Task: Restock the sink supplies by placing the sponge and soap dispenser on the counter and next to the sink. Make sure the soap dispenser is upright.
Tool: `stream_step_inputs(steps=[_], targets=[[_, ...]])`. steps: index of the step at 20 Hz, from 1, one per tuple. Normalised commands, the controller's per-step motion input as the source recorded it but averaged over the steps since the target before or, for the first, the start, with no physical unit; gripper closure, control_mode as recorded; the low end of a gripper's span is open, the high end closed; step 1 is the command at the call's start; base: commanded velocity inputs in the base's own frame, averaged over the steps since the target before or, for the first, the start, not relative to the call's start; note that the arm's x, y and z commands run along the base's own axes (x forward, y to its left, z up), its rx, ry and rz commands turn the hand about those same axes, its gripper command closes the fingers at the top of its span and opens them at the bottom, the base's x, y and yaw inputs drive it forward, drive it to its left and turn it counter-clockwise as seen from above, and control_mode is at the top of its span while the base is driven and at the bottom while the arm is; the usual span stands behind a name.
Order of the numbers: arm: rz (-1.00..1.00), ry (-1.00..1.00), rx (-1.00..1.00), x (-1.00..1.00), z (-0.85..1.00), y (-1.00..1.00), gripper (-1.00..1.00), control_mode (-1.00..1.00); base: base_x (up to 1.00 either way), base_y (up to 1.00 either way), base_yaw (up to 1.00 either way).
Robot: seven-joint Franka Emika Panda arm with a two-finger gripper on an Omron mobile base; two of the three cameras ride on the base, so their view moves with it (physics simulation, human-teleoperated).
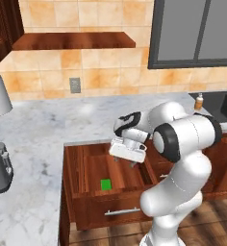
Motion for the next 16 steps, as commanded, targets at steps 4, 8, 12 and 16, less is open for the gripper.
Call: stream_step_inputs(steps=[4,8,12,16], targets=[[0.16,0.13,-0.25,0.7,-0.96,0.58,-1.0,-1.0,0.0,0.0,0.0],[0.03,0.01,-0.17,0.53,-0.74,0.28,-1.0,-1.0,0.0,0.0,0.0],[0.0,0.0,-0.03,0.43,-0.51,0.05,-1.0,-1.0,0.0,0.0,0.0],[0.0,0.01,-0.05,0.28,-0.5,0.02,-1.0,-1.0,0.0,0.0,0.0]])
